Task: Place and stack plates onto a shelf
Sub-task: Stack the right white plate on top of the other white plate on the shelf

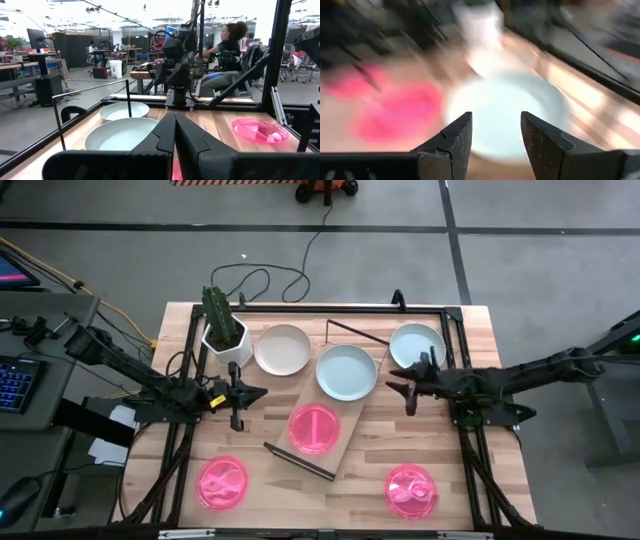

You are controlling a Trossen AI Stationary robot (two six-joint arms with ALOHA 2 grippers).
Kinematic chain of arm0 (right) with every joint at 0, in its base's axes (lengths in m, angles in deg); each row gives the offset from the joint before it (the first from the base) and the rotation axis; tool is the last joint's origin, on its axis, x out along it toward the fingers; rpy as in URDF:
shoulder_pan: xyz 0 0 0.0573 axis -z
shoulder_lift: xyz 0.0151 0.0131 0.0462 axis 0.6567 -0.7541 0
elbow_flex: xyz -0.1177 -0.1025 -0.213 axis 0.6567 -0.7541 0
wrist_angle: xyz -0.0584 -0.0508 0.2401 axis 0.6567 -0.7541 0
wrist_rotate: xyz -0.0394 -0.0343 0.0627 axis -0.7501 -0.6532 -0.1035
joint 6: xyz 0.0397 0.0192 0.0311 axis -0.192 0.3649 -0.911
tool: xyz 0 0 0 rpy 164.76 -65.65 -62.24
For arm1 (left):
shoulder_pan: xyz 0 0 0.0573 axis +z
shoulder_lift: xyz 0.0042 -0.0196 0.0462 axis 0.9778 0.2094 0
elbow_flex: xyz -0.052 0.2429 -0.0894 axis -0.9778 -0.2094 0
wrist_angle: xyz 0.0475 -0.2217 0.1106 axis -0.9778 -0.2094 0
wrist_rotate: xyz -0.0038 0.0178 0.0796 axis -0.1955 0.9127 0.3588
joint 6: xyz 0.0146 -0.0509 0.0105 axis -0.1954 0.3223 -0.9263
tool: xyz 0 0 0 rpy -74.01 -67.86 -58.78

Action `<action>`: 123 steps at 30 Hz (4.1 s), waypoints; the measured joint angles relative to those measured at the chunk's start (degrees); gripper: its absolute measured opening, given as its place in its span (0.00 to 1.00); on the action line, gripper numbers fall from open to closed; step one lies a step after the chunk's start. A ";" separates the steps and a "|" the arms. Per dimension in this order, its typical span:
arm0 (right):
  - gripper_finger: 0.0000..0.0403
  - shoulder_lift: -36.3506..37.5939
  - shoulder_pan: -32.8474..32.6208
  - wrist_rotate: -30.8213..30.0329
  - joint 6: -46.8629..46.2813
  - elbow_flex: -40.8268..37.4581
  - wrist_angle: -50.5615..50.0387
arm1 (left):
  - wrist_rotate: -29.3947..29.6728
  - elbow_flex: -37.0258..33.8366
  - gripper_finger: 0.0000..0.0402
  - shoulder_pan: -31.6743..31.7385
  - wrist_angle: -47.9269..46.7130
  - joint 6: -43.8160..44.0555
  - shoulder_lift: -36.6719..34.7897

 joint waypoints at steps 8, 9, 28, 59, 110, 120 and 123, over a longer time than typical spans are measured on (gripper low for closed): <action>0.39 -9.86 2.47 -12.90 -25.80 15.11 -45.95 | -0.02 0.00 0.00 0.00 -0.35 0.02 0.00; 0.39 -11.06 3.66 -12.70 -27.63 15.16 -46.98 | 0.00 0.00 0.00 0.00 -0.35 0.04 0.00; 0.39 -27.04 35.43 16.88 -1.21 11.62 -30.59 | -0.02 0.00 0.00 0.00 -0.39 -0.02 0.00; 0.00 -22.38 26.53 8.84 -13.43 15.18 -37.37 | -0.02 0.00 0.00 -0.02 -0.37 0.08 0.00; 0.00 -45.93 -12.12 -0.96 5.85 59.25 -36.11 | -0.02 0.00 0.00 -0.02 -0.36 1.48 0.00; 0.00 -46.17 -13.21 3.20 5.09 57.35 -33.05 | -0.02 0.00 0.00 -0.02 -0.35 1.46 0.00; 0.00 -46.20 -13.25 6.58 4.51 51.92 -28.03 | -0.02 0.00 0.00 -0.02 -0.37 1.46 -0.02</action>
